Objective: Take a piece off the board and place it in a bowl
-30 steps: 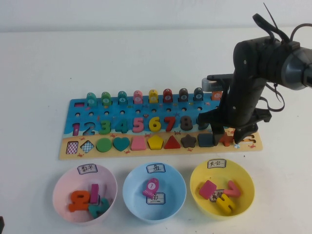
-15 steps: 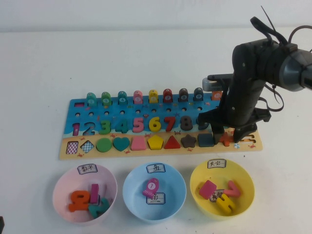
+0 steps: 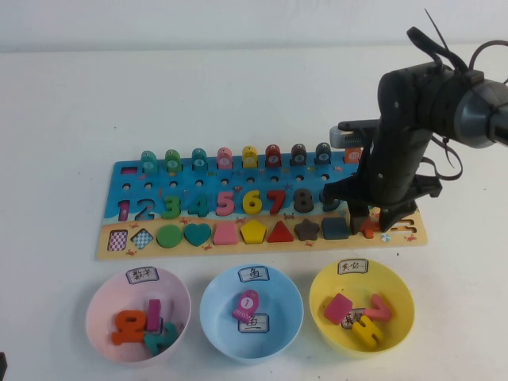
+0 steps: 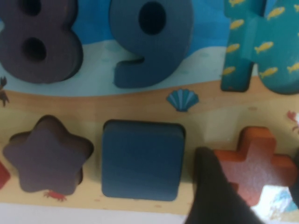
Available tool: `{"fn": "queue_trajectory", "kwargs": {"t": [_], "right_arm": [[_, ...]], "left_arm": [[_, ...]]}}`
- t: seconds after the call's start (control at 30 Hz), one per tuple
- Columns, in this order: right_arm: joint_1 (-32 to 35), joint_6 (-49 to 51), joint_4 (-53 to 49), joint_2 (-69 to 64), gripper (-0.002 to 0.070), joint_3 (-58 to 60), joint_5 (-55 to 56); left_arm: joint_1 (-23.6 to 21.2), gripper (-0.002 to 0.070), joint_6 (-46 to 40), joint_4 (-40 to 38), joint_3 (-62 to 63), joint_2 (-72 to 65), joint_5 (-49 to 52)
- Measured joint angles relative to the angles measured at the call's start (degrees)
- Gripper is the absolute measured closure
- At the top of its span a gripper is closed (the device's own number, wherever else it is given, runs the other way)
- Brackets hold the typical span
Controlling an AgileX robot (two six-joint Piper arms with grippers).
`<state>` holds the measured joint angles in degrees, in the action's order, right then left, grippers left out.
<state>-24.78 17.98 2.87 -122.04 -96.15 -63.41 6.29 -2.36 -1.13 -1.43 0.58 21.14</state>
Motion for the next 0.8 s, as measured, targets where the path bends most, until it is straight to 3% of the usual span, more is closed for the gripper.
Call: {"fn": "queue_trajectory", "kwargs": {"t": [0.53, 0.8], "right_arm": [[0.0, 0.0, -2.1, 6.1, 0.0378, -0.7, -1.9], [-3.6, 0.0, -5.2, 22.7, 0.0378, 14.6, 8.1]], "left_arm": [[0.0, 0.068, 0.0, 0.0, 0.0, 0.0, 0.0], [0.0, 0.068, 0.0, 0.0, 0.0, 0.0, 0.0]]}}
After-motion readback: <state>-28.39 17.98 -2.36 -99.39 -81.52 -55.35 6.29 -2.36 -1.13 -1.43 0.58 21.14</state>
